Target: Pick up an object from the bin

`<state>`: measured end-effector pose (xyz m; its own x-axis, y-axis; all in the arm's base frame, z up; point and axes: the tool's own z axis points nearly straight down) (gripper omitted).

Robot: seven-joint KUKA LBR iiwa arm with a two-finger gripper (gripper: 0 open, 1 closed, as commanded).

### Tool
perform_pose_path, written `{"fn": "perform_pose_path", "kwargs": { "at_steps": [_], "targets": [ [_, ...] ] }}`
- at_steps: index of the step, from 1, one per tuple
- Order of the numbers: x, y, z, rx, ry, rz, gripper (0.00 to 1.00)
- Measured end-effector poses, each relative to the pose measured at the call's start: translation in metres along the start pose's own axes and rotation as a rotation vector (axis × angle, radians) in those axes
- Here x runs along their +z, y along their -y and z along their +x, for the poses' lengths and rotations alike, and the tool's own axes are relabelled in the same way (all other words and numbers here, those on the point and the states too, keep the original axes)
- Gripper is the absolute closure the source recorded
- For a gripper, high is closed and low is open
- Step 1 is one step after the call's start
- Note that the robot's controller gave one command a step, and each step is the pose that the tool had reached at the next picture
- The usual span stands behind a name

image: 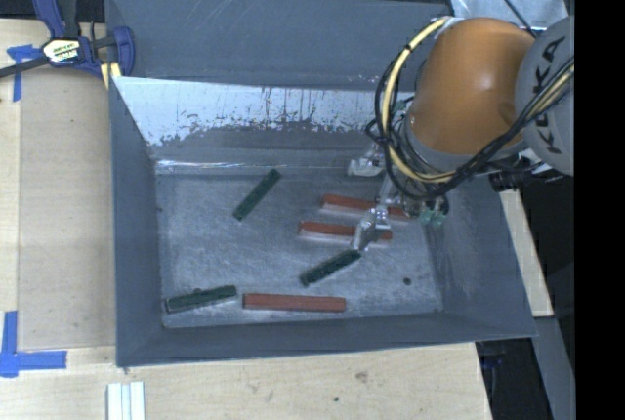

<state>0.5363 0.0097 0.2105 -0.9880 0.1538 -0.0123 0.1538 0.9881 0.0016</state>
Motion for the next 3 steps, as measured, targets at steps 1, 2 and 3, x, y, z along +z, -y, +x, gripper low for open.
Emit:
{"fn": "perform_pose_path", "kwargs": {
  "at_steps": [1, 2, 3],
  "targets": [
    [0.069, -0.02, 0.009, 0.102, -0.006, 0.001, 0.0],
    [0.131, -0.02, -0.019, -0.044, 0.024, -0.007, 1.0],
    [0.131, -0.02, -0.019, -0.043, 0.024, -0.007, 1.0]
  ]
}}
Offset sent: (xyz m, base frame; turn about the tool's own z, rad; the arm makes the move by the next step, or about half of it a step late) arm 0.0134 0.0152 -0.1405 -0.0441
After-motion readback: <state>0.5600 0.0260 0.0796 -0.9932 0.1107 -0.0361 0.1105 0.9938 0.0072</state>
